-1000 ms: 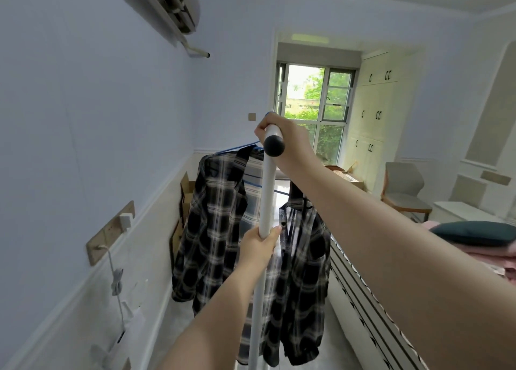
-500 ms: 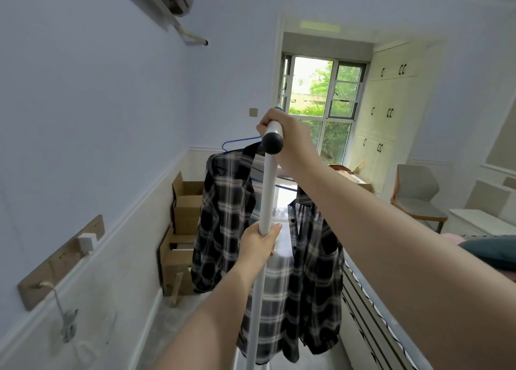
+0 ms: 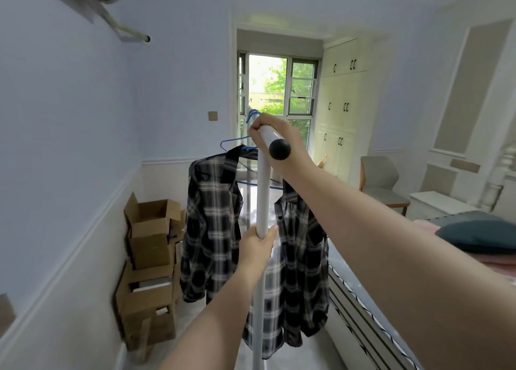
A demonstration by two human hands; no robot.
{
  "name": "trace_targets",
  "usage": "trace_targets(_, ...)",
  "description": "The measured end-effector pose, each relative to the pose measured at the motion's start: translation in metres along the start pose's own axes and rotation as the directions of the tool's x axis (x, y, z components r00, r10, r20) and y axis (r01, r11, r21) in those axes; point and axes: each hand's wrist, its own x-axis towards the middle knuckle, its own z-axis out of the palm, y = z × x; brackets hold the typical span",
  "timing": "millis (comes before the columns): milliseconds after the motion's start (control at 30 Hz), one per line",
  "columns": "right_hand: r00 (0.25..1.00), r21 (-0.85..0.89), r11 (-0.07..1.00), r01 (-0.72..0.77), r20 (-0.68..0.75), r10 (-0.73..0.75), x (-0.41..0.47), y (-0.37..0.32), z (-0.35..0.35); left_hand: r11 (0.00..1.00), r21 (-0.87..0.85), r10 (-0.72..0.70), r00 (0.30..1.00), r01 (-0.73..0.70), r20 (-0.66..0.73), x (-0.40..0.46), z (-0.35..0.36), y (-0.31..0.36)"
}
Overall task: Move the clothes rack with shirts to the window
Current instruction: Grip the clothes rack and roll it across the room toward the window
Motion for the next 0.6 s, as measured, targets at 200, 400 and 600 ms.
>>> trace_targets(200, 0.999, -0.050, 0.999, -0.003, 0.046, 0.006, 0.059, 0.044, 0.024, 1.000, 0.017, 0.011, 1.000, -0.011, 0.007, 0.074, 0.004, -0.013)
trace_targets(400, 0.998, -0.040, 0.999, -0.035, 0.055, 0.037, 0.126, 0.103, 0.053, 1.000, -0.017, -0.017, 1.000, 0.017, 0.000, 0.162, 0.014, -0.029)
trace_targets(600, 0.994, -0.131, 0.988, 0.078, 0.082, -0.068, 0.189, 0.161, 0.069, 0.999, -0.019, -0.048, 0.997, 0.047, -0.053, 0.240, 0.030, -0.037)
